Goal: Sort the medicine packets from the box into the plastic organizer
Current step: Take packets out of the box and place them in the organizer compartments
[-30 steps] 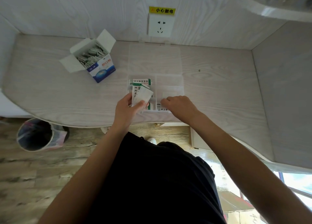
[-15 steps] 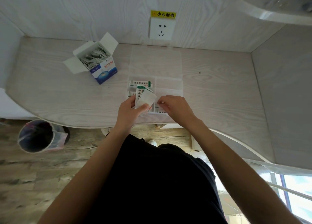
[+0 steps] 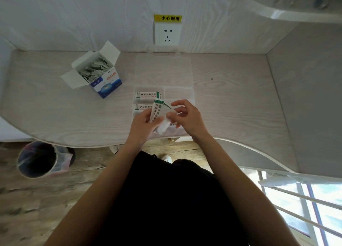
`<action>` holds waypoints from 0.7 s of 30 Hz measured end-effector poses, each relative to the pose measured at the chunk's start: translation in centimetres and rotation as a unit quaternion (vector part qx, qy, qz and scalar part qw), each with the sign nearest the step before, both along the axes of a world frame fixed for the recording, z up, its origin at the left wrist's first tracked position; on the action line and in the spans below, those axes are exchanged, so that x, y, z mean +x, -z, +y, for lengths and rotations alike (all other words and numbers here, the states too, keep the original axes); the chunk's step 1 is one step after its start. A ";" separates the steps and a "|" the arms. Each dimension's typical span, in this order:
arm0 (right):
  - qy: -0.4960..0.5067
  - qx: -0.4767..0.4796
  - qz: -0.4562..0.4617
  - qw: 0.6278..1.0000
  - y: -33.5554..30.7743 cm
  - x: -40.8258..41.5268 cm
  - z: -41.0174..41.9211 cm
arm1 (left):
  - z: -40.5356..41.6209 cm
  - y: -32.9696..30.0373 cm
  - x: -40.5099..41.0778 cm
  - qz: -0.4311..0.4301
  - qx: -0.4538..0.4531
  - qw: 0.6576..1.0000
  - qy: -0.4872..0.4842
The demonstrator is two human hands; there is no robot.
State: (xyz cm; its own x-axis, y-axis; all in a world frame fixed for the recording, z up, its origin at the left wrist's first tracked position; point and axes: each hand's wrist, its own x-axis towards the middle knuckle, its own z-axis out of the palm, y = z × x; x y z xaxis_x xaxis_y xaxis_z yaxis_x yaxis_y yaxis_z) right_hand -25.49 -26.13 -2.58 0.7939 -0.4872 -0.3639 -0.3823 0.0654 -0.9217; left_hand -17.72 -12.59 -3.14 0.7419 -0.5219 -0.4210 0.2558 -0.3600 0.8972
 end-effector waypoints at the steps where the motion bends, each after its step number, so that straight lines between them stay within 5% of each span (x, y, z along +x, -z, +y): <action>1: -0.002 0.002 -0.001 1.000 0.0 0.0 0.0 | 0.0 0.0 0.1 -0.001 0.000 1.000 -0.003; 13: -0.007 0.017 -0.005 1.000 -0.2 -0.1 -0.2 | -0.2 -0.3 0.3 0.038 -0.028 0.999 0.011; 21: 0.098 0.039 -0.048 0.993 -0.8 -1.2 -3.3 | 0.7 0.0 2.2 0.020 -0.034 0.994 -0.099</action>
